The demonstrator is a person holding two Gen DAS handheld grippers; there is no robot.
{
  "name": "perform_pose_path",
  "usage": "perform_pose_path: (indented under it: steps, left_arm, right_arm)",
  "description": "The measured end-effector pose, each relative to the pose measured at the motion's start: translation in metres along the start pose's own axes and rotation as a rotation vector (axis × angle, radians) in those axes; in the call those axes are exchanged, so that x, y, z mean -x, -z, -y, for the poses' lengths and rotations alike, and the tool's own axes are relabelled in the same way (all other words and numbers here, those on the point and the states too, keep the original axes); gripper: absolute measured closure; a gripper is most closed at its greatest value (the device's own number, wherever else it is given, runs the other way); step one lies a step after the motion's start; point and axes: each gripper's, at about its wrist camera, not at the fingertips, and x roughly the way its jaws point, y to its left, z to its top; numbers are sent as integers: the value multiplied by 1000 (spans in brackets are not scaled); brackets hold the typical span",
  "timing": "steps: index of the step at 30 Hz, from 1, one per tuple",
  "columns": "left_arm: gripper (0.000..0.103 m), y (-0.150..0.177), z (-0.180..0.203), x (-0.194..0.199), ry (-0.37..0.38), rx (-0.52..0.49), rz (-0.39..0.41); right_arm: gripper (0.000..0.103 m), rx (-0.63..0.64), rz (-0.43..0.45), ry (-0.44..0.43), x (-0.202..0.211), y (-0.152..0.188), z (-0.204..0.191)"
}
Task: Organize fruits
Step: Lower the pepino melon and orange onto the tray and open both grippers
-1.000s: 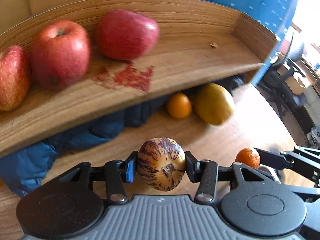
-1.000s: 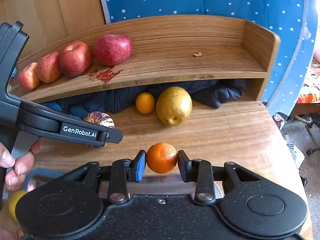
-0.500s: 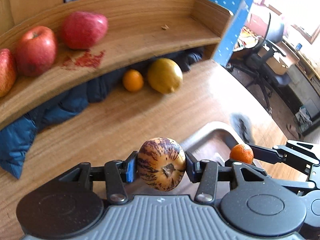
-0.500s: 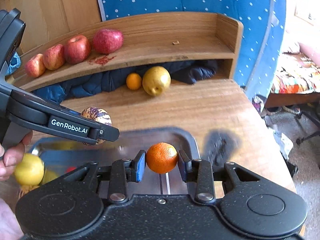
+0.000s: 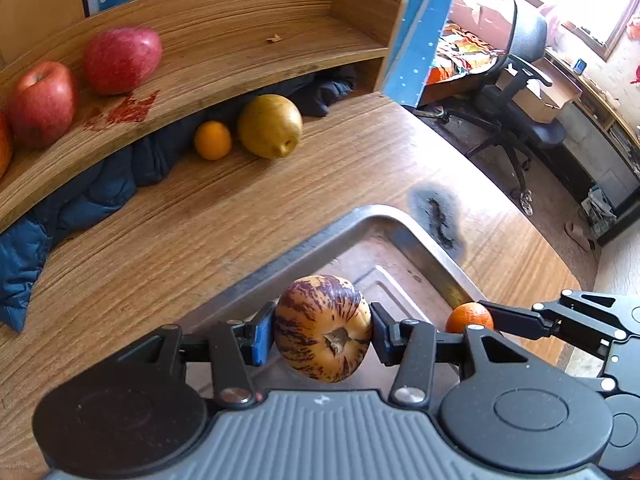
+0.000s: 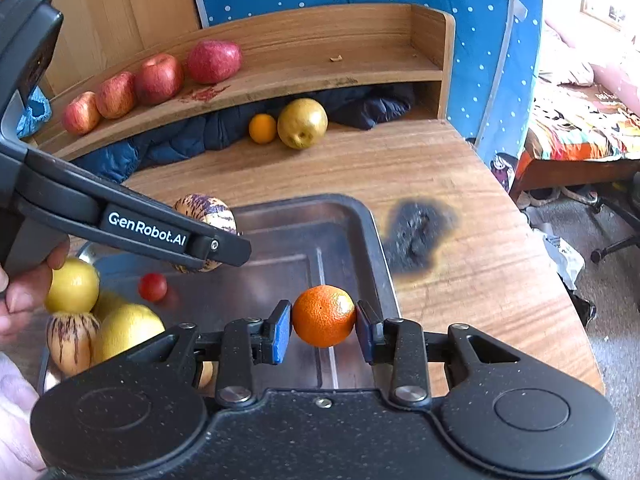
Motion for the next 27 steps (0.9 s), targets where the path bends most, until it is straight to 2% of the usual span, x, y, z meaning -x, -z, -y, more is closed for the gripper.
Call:
perform_pose_path:
  steps: [21,27]
  left_arm:
    - [50,19,11,-9,-28,75,-111]
    - [47,18,13,-5,-51,99,-85]
  right_arm:
    - [67,63,-9,-14,4,18,-1]
    - [67,74,-13,-15,4,21,2]
